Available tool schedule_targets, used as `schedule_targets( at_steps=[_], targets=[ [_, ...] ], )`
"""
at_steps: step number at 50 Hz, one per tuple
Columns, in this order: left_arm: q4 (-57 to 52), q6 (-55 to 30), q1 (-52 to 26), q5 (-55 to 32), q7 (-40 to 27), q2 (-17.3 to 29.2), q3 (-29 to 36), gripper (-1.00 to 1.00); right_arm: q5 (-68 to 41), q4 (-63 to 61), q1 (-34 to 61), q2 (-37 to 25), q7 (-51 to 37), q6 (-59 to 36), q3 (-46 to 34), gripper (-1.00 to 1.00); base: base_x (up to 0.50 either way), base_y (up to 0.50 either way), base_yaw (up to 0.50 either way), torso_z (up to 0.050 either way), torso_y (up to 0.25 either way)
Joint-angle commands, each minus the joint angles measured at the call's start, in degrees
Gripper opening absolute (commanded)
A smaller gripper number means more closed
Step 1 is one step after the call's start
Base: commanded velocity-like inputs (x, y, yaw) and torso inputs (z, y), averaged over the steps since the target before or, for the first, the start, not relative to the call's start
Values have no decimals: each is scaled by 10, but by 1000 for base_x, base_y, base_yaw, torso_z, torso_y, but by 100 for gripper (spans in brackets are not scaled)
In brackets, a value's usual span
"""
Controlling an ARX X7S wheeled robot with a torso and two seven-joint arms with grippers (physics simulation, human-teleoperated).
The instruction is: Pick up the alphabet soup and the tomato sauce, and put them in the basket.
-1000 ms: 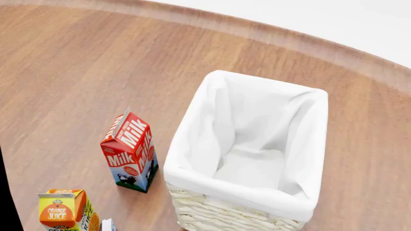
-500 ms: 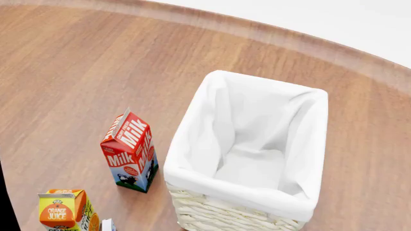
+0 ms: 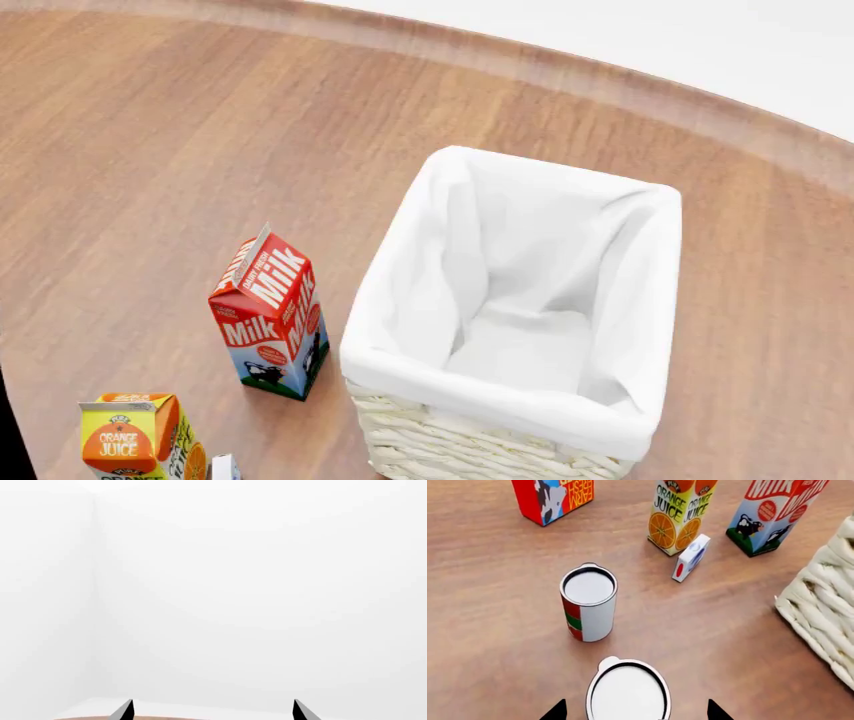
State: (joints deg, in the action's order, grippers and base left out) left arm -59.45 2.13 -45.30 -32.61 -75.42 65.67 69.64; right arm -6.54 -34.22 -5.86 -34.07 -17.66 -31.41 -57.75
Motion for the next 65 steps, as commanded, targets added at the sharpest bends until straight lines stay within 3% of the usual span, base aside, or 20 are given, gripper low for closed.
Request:
schedule_targets(
  at_steps=[1,62,63,65],
  targets=[
    [0,4,-11,-1,-5,3,12,100,-4,22,12,16,10,0,-4,100,0,0,0,0,0],
    [5,13,-42,5,-14,3,55,100,-22,156,38,74,27,38,-7,100,0,0,0,0,0],
    [4,12,-43,2,-15,3,55,100,-21,155,36,73,26,39,-6,-100,0,0,0,0,0],
    [2,11,-45,2,-16,3,56,100,-20,151,35,72,23,39,-7,-100,0,0,0,0,0]
  ],
)
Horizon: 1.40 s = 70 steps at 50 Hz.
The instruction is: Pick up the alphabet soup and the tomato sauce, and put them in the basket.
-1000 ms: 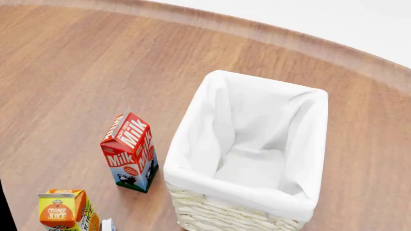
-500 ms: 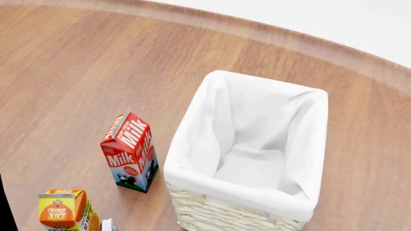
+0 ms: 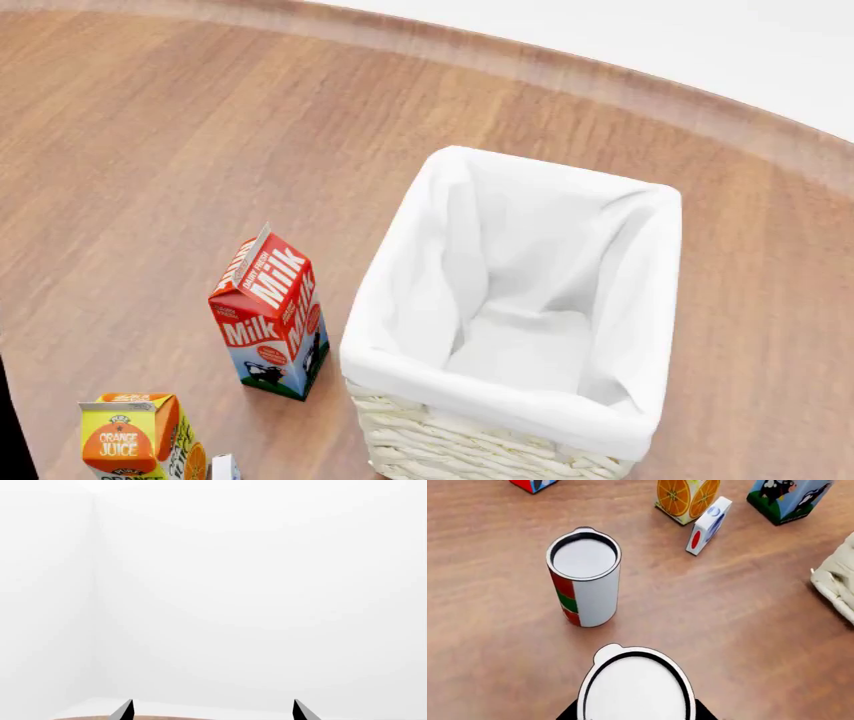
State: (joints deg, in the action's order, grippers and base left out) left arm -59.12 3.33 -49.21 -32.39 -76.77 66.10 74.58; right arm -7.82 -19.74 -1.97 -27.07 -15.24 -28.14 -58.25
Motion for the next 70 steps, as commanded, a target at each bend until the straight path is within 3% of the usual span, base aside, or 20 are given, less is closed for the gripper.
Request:
schedule_targets(
  at_steps=[1,22,49,70],
  targets=[
    [0,0,-6,0,-2,-1,7,100,-7,6,-5,2,-1,7,-2,-100,0,0,0,0,0],
    [6,2,-11,2,-8,-2,15,100,-15,-20,-8,-12,-2,18,5,-100,0,1,0,0,0],
    [1,-6,-20,-3,-7,-6,26,100,-74,-274,-64,-131,-118,-38,143,-100,0,0,0,0,0],
    [2,-3,-29,-4,-8,-4,34,100,-156,-397,-30,-168,-177,-112,253,-100,0,0,0,0,0]
  ],
)
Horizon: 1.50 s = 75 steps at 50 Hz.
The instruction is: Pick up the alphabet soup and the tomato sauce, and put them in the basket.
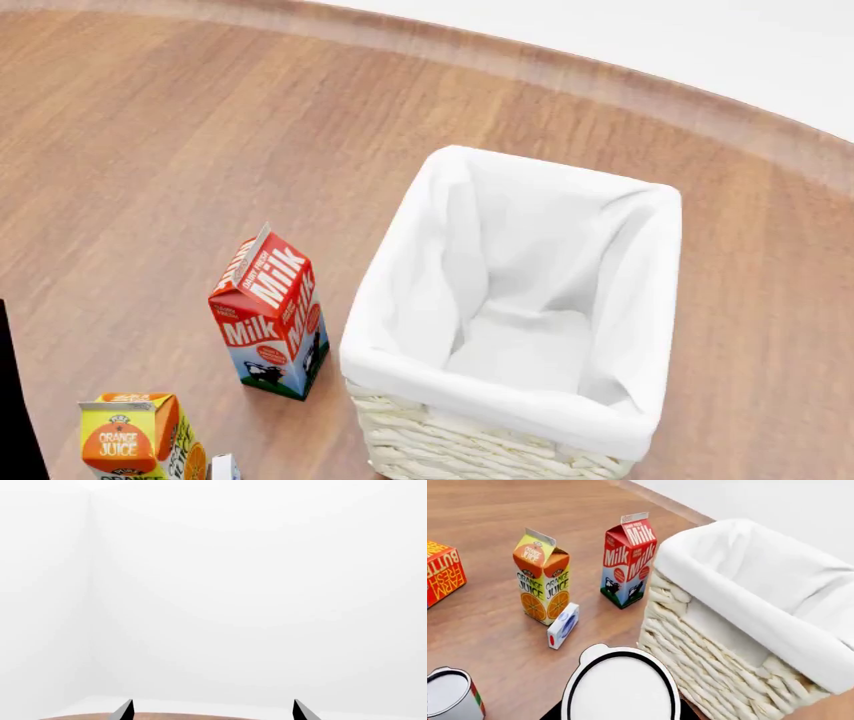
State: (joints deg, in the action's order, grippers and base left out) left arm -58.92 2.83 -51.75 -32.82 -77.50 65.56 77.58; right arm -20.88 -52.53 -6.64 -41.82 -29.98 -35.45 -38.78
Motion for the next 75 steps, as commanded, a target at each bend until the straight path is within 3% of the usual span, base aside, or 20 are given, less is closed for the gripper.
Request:
schedule_targets(
  at_steps=[1,6,15,32,52,75],
  targets=[
    [0,2,-4,1,-1,2,4,100,-26,-66,16,-23,-30,-32,61,-100,0,0,0,0,0],
    [-1,4,-4,1,-2,3,6,100,-71,-74,37,-52,-57,-30,86,-100,0,0,1,0,0],
    [5,16,-1,6,-5,3,7,100,-208,-72,140,-140,-169,11,55,-100,0,0,0,0,0],
    [11,15,0,7,-4,-1,11,100,-350,-54,282,-221,-200,32,52,-100,0,0,0,0,0],
    [13,5,-5,2,-5,-8,14,100,-484,-8,426,-247,-163,-49,85,-100,0,0,0,0,1],
    [28,13,2,0,1,-12,16,100,-577,89,711,-180,-65,-274,52,-100,0,0,0,0,0]
  ],
)
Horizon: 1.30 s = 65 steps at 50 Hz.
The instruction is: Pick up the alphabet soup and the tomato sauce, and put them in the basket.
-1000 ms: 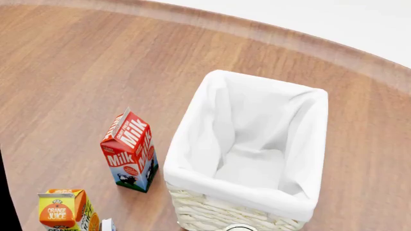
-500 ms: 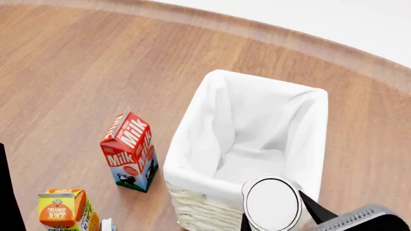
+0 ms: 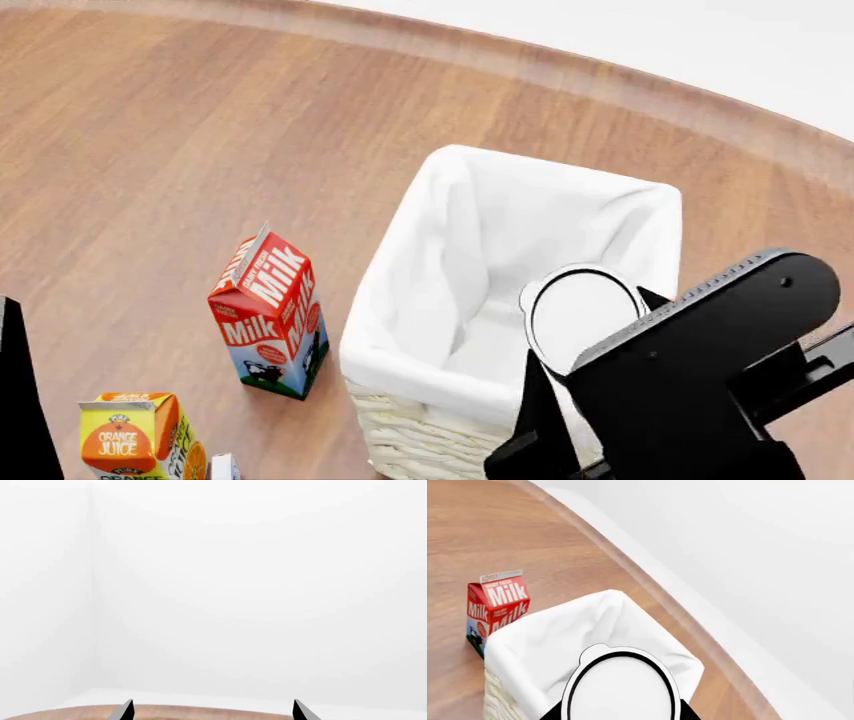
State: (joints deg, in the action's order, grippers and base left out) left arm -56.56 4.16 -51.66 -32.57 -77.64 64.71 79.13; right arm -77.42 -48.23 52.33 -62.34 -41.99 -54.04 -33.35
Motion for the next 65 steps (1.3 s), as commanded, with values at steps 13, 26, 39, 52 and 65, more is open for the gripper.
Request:
schedule_targets(
  at_steps=[13,26,39,52,65],
  targets=[
    [12,3,6,0,7,-8,1,100,4,121,236,69,143,-172,-39,-100,0,0,0,1,1],
    [16,-1,7,-2,11,-10,1,100,91,209,261,98,244,-151,-77,-100,0,0,0,0,1],
    [29,10,12,-4,16,-12,-1,100,133,305,330,161,315,-188,-137,-100,0,0,0,0,1],
    [35,18,17,-3,18,-8,-3,100,100,445,387,236,318,-277,-149,-100,0,0,0,0,1],
    [33,15,14,-9,22,-8,-5,100,148,587,446,314,378,-286,-215,-100,0,0,0,1,0]
  ],
)
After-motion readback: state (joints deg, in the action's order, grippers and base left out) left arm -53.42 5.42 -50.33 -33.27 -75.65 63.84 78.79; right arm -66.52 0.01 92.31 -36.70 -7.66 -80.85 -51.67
